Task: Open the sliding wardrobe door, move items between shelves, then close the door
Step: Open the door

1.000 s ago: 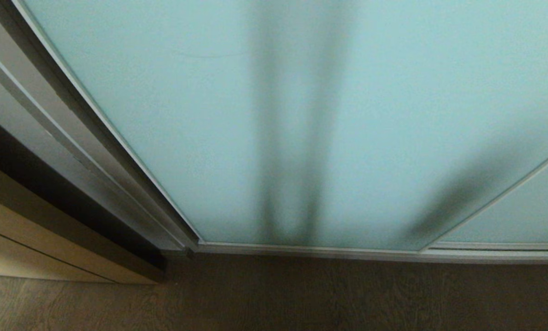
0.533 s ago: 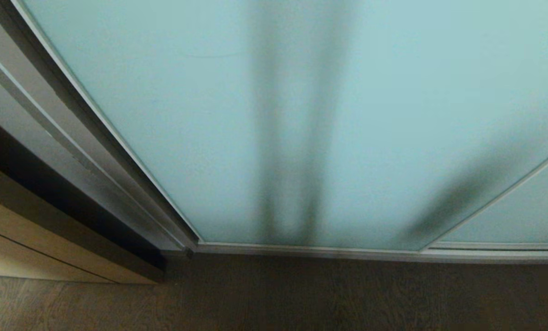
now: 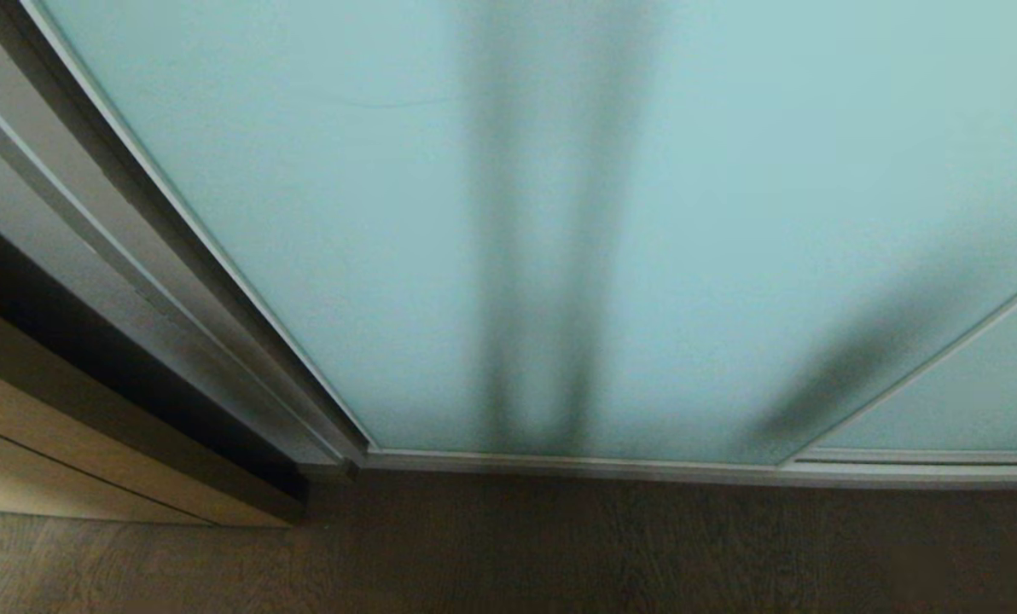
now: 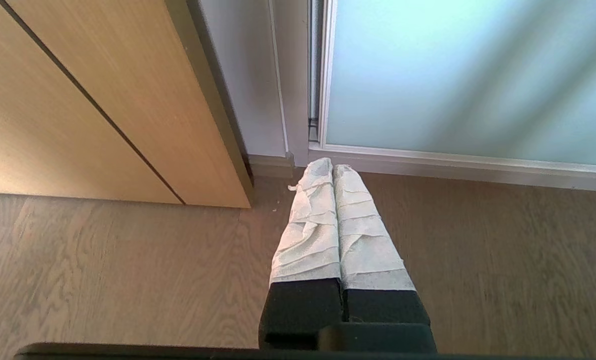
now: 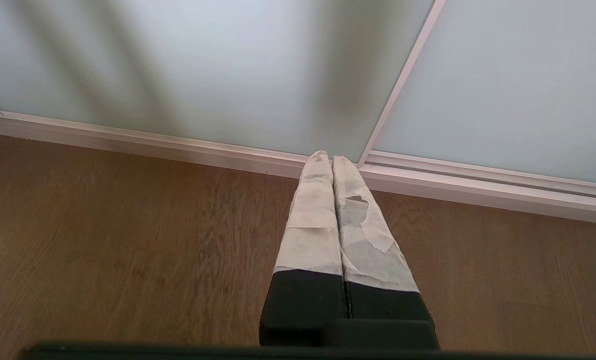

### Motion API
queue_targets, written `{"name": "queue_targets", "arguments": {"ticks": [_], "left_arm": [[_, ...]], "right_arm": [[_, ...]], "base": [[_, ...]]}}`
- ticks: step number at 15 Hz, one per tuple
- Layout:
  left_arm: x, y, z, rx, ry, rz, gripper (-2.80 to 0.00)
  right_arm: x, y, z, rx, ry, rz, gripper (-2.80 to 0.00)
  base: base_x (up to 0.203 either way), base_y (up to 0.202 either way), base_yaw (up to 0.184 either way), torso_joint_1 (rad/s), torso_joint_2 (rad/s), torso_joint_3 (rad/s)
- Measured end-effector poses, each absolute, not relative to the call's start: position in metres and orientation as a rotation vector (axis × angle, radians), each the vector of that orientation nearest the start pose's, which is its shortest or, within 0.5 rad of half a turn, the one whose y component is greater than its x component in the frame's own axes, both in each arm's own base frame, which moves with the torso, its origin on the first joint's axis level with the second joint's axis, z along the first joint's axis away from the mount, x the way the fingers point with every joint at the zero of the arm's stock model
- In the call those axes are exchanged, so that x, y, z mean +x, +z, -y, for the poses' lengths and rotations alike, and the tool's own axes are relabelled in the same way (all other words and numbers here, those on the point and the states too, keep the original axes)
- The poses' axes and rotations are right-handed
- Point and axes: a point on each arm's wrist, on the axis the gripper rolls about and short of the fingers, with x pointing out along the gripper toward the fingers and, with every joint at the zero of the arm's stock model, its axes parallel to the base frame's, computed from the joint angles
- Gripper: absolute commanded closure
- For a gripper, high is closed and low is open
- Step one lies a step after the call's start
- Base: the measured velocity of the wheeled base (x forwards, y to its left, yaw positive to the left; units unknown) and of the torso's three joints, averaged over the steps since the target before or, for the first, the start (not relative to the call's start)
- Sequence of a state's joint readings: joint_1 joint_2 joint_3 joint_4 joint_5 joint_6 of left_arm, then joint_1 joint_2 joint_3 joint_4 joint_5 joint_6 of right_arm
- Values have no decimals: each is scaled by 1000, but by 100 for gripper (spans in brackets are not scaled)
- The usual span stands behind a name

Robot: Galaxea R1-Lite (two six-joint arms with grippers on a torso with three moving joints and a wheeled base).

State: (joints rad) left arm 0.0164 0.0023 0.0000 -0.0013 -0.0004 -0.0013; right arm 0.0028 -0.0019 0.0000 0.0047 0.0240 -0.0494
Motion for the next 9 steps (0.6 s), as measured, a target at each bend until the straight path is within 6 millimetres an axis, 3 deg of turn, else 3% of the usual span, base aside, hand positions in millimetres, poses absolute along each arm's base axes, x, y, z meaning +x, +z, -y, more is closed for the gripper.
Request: {"name": "queue_targets", "arguments": {"ticks": [6, 9], "left_arm": [[-23, 76, 0, 25, 19, -3, 0], [-26, 95, 0, 65, 43, 114, 0]], "right_arm": [[-23, 75, 0, -50, 27, -2, 0], [-23, 75, 0, -50, 27, -2, 0]], "base": [[0, 0, 0, 0, 0, 0], [0, 0, 0, 0, 0, 0]]}}
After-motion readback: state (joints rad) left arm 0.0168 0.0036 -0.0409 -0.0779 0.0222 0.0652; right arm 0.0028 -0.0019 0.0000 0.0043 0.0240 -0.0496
